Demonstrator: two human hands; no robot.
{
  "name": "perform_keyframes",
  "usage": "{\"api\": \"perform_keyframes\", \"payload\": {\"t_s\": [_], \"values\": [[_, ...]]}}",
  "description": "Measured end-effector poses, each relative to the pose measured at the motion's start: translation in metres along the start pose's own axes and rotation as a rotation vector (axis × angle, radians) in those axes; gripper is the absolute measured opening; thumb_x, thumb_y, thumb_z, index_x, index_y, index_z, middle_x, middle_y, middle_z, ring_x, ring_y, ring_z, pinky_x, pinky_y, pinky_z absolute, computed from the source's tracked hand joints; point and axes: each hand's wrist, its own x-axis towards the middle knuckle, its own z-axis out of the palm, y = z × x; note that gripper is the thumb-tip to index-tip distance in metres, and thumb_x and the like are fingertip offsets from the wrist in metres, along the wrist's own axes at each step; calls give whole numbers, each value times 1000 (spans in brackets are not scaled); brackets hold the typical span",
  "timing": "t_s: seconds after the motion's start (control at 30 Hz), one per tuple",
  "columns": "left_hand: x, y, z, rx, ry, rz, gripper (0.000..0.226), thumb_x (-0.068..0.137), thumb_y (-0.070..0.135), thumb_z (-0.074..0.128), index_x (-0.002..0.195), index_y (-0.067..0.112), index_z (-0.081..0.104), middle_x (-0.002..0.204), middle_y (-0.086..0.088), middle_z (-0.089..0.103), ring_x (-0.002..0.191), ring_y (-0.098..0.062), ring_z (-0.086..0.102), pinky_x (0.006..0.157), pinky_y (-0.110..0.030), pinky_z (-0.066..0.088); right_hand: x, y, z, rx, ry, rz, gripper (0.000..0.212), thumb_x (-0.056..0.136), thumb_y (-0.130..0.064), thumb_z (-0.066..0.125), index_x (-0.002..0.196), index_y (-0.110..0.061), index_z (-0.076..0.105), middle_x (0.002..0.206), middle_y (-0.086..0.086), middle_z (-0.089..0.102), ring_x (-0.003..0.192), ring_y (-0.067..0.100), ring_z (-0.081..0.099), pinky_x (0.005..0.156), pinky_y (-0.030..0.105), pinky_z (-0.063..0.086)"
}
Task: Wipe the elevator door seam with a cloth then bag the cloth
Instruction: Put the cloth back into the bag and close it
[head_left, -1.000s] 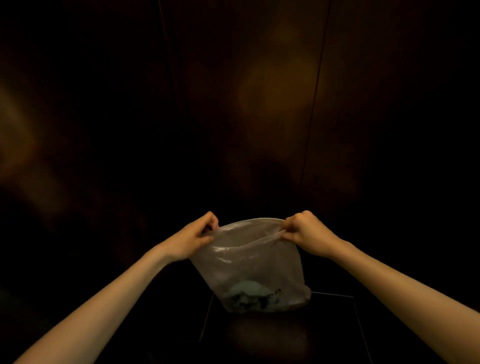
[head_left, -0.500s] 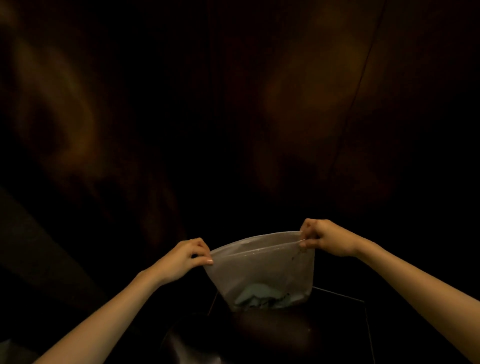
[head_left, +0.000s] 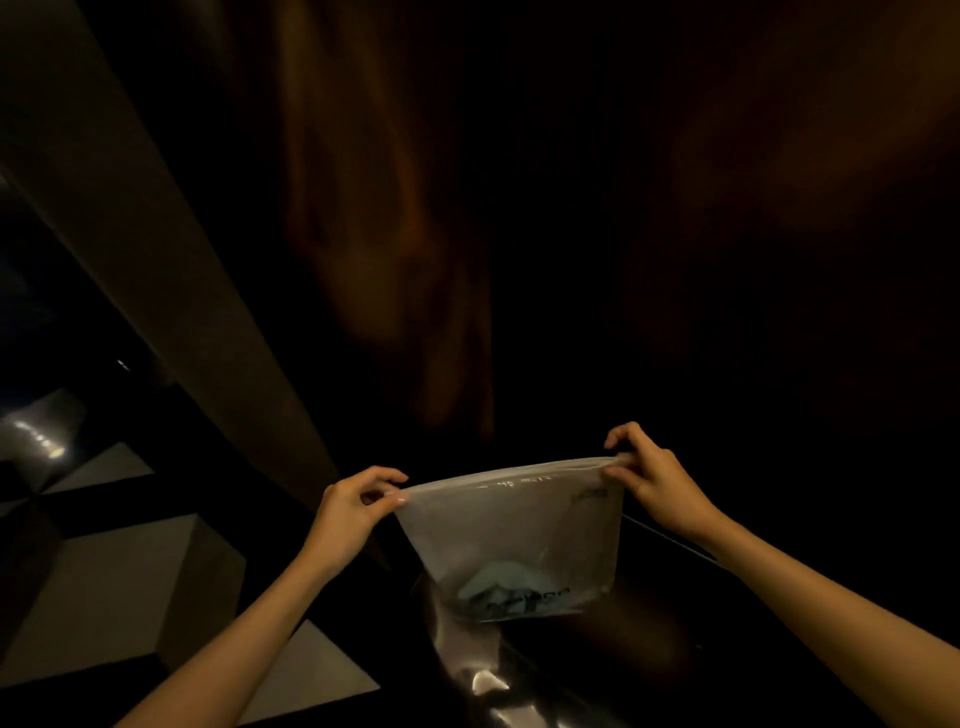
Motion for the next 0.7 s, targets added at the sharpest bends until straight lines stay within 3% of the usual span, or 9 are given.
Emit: {"api": "perform_keyframes", "payload": {"t_s": [0.17,0.23,0.33,0.47,0.57,0.7], "values": [[2,-47,-7,6,48,-112,7,81,13,70,77,19,69,82,-2,66,79,-12,62,75,-26,47,18,16,58,38,26,198,15,86,-10,64,81,-23,60,82,-6,62,80,2,58,70,6,42],[4,-64,-4,12,36,-143,14,81,9,70,74,20,67,85,-4,60,81,-16,59,79,-28,45,22,23,78,34,49,251,6,87,-11,64,84,-15,66,83,-2,63,83,10,58,72,14,41],[12,-102,10,50,13,-217,10,82,8,69,77,16,68,96,-8,57,92,-21,56,91,-33,44,35,49,116,25,52,356,11,88,-10,63,94,-7,71,92,5,67,91,17,60,81,27,43],[19,-167,40,64,83,-310,3,83,12,69,84,10,72,103,-9,57,101,-23,54,98,-41,43,54,97,174,-47,20,396,9,85,-20,66,92,-20,73,106,1,68,104,25,59,97,51,40],[23,-226,74,65,139,-378,9,84,14,68,89,8,73,107,-11,57,104,-27,53,98,-47,42,61,135,222,-83,3,422,9,85,-25,66,90,-21,73,103,1,70,105,23,58,99,44,34],[30,-311,128,31,231,-387,10,87,11,64,90,5,71,107,-12,56,101,-29,55,97,-45,43,63,200,299,38,-39,362,6,85,-20,67,87,-21,73,88,-1,71,90,15,63,89,36,47]]}}
